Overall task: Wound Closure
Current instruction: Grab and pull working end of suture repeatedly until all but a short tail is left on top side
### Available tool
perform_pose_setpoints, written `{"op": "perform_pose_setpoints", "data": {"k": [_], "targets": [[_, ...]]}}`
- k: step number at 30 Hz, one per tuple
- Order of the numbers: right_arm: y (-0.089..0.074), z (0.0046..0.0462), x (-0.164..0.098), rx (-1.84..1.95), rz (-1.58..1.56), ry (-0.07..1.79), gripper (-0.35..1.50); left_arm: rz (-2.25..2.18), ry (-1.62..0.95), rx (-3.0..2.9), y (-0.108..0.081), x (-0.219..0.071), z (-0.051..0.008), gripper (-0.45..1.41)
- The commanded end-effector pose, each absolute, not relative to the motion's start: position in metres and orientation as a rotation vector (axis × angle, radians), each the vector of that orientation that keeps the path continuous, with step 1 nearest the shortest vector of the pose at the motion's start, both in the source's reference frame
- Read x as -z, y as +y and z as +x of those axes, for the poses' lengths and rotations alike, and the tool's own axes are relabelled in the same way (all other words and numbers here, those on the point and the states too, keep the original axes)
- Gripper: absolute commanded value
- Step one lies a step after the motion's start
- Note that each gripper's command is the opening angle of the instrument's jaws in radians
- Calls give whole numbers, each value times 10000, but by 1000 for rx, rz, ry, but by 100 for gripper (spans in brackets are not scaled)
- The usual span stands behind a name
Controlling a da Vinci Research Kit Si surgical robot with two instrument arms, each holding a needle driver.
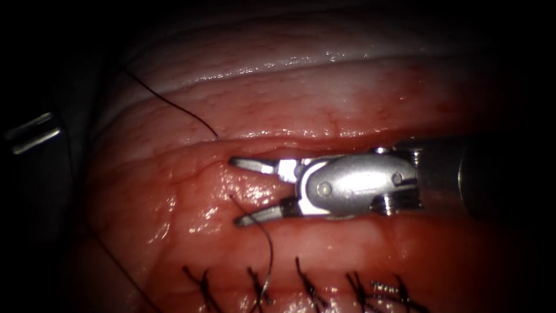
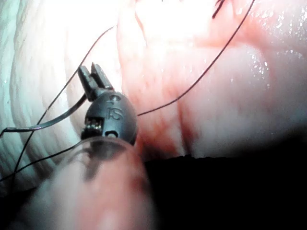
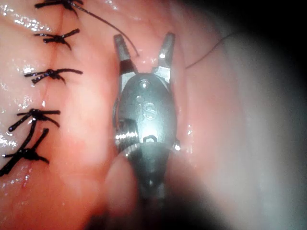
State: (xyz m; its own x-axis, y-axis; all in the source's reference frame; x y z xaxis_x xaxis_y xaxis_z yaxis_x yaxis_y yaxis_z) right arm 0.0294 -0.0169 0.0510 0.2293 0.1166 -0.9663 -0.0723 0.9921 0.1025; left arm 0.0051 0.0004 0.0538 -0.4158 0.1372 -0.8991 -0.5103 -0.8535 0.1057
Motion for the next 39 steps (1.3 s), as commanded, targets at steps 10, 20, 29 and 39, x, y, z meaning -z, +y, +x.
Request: {"op": "perform_pose_setpoints", "data": {"k": [10, 20, 29, 39], "targets": [[-177, 294, -504, -139, 106, 1271, -35, -1418, 510, -2312, 2, -546, 35, -45], [-241, 271, -419, -66, 161, 1259, -35, -1417, 477, -2332, -3, -561, 20, -45], [-293, 254, -324, -7, 206, 1240, -35, -1422, 458, -2341, -6, -567, 10, -45], [-321, 240, -260, 149, 219, 1269, -35, -1425, 445, -2348, -9, -568, 4, -45]]}}
